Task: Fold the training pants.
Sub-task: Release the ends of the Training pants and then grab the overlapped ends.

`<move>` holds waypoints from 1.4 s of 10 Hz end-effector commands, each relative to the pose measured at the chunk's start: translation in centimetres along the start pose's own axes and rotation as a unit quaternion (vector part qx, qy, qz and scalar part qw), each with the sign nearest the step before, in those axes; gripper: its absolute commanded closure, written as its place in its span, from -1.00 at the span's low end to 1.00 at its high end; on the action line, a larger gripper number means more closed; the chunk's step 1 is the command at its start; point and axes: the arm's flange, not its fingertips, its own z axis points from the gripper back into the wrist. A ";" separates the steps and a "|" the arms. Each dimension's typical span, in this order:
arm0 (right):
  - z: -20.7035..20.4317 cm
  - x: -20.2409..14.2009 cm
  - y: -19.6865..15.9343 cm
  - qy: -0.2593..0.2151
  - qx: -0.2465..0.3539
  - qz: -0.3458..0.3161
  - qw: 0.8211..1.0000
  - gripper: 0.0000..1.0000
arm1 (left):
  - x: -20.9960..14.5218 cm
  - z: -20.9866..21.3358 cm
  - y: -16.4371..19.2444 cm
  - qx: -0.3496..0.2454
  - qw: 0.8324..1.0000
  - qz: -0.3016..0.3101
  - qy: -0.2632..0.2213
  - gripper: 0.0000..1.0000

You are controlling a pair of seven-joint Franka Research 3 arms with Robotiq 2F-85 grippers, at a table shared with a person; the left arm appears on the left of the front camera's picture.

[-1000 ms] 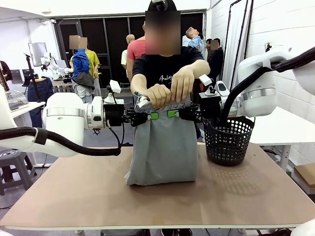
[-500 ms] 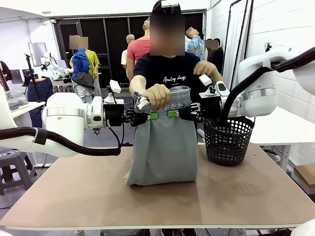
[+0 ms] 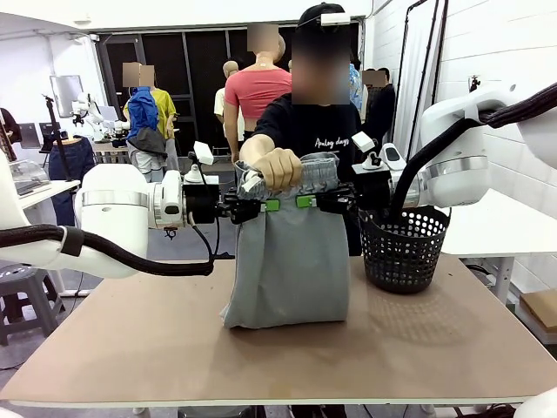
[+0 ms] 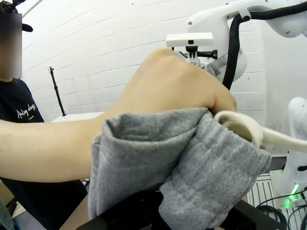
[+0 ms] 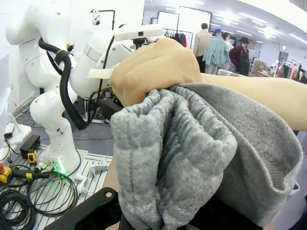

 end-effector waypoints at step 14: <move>0.0 0.0 0.0 0.000 0.000 0.000 1.000 1.00 | 0.0 0.0 0.0 0.000 1.000 0.000 0.000 1.00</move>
